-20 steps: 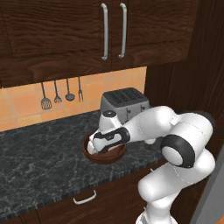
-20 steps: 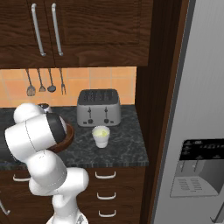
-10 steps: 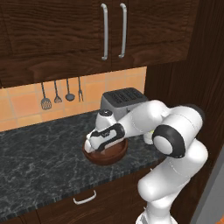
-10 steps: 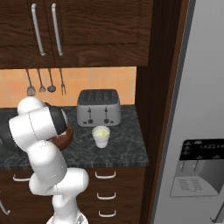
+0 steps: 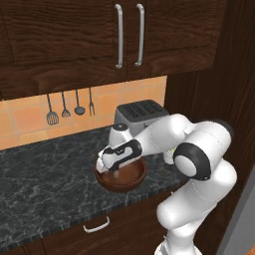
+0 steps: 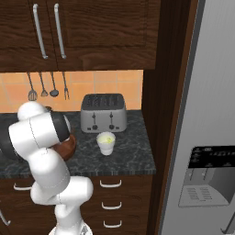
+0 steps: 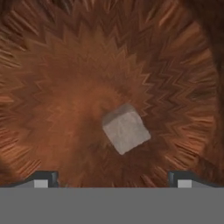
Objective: Grab a lemon wedge from the fridge and one ice cube from the ice bowl, and put them in the glass of lemonade.
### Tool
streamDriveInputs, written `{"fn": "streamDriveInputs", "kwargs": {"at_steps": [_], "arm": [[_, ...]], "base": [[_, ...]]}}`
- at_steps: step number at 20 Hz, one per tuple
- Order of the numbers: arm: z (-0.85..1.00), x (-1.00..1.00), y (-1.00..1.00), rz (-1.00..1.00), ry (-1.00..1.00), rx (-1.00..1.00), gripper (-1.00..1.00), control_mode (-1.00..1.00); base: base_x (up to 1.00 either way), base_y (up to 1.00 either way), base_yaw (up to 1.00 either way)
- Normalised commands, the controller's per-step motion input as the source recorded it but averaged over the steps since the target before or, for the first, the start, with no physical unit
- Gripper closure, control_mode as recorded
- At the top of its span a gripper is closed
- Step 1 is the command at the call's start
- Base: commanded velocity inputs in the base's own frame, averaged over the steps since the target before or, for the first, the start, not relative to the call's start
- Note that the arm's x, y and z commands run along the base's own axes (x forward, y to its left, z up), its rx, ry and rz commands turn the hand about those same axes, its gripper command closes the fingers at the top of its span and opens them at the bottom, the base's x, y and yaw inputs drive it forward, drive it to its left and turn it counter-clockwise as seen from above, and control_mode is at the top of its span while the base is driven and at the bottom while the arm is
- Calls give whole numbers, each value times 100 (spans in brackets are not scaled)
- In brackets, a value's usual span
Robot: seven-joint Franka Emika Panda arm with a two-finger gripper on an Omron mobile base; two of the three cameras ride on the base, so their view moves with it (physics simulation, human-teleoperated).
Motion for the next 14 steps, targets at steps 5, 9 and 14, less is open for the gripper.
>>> {"fn": "streamDriveInputs", "kwargs": {"at_steps": [5,9,14], "arm": [[30,-10,0,-1,0,0,-100,-100],[26,-44,-10,-4,0,0,-100,-100],[-17,-25,-24,-4,0,0,-100,-100]], "base": [[0,0,0],[0,0,0],[0,0,0]]}}
